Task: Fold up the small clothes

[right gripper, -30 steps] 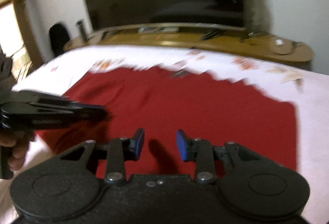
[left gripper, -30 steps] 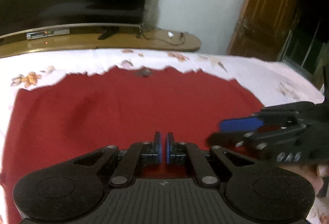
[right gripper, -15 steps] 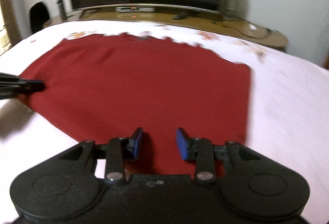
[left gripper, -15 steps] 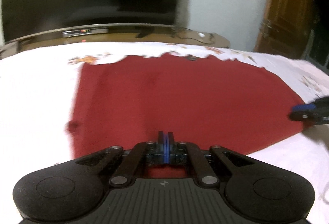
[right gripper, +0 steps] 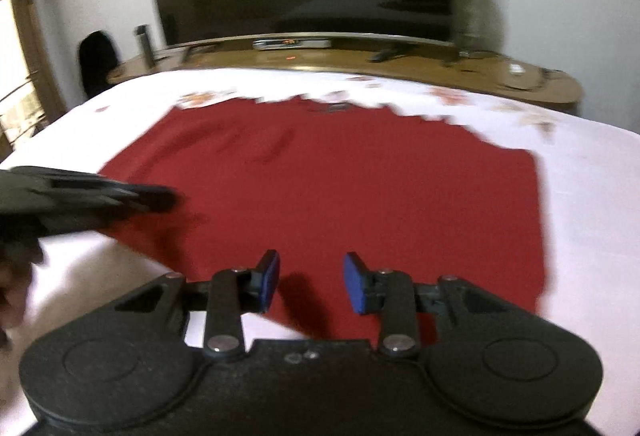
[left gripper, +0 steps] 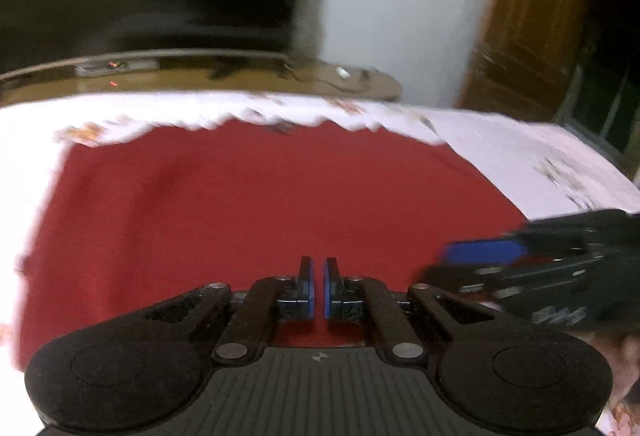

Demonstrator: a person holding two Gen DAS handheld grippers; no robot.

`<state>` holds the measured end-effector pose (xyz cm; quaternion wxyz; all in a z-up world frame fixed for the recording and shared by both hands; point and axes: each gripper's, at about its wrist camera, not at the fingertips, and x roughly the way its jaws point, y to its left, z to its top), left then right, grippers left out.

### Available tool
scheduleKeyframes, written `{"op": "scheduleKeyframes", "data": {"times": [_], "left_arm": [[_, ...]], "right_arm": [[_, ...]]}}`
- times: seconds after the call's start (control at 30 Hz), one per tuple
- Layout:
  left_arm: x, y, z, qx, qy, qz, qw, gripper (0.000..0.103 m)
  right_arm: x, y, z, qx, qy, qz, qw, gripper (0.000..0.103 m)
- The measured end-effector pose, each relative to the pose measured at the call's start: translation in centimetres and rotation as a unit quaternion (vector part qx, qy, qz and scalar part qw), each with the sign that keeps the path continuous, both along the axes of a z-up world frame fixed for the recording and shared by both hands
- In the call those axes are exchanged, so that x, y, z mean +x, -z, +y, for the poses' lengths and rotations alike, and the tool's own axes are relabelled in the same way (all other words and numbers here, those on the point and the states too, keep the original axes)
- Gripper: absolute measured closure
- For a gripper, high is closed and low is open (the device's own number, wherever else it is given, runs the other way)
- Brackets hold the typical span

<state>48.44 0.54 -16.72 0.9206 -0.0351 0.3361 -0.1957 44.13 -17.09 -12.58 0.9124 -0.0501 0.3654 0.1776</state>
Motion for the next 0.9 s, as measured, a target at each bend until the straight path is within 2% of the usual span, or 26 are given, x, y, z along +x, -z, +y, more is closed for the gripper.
{"op": "scheduleKeyframes", "data": {"times": [0.03, 0.1, 0.13, 0.27, 0.33, 0.43, 0.5, 0.53, 0.6, 0.7, 0.83, 0.9], "left_arm": [[0.1, 0.7, -0.7, 0.007, 0.005, 0.016, 0.9998, 0.101], [-0.5, 1.6, -1.1, 0.023, 0.005, -0.005, 0.9997, 0.099], [-0.7, 1.6, -0.8, 0.019, 0.004, -0.006, 0.9998, 0.099], [-1.1, 1.4, 2.0, 0.014, -0.017, -0.005, 0.9998, 0.099], [-1.4, 1.6, 4.2, 0.005, -0.028, -0.002, 0.9996, 0.099], [-2.1, 1.9, 7.2, -0.014, -0.044, 0.003, 0.9989, 0.099], [-2.2, 2.2, 8.4, -0.003, -0.068, 0.004, 0.9977, 0.099], [-2.2, 2.5, 9.0, -0.016, -0.072, 0.007, 0.9973, 0.099], [-1.9, 2.9, 9.9, -0.040, -0.083, 0.018, 0.9956, 0.099], [-1.6, 2.6, 9.3, -0.030, -0.090, 0.023, 0.9952, 0.099], [-3.8, 1.0, 9.5, -0.039, -0.121, 0.020, 0.9917, 0.098], [-5.0, 1.4, 11.3, -0.088, -0.153, 0.036, 0.9837, 0.084]], "right_arm": [[0.1, 0.4, 0.9, 0.000, -0.006, 0.002, 1.000, 0.069], [0.6, 1.9, 1.9, -0.017, -0.006, 0.023, 1.000, 0.068], [0.3, 2.1, 2.1, -0.028, -0.011, 0.015, 0.999, 0.068], [-0.1, 1.9, 1.0, -0.041, -0.024, 0.007, 0.999, 0.071], [-0.4, 1.5, -0.5, -0.050, -0.002, 0.009, 0.999, 0.071], [-1.1, 1.4, -4.1, -0.023, 0.034, 0.020, 0.999, 0.072], [-1.5, 1.4, -6.2, -0.006, 0.051, 0.023, 0.998, 0.072], [-1.6, 1.4, -6.8, 0.000, 0.058, 0.025, 0.998, 0.072], [-1.7, 1.5, -6.8, 0.001, 0.061, 0.025, 0.998, 0.072], [-1.3, 1.8, -5.3, -0.019, 0.064, 0.018, 0.998, 0.068], [-2.3, 0.5, -6.1, 0.003, 0.086, 0.018, 0.996, 0.066], [-3.3, -0.3, -6.6, 0.009, 0.094, 0.003, 0.996, 0.063]]}}
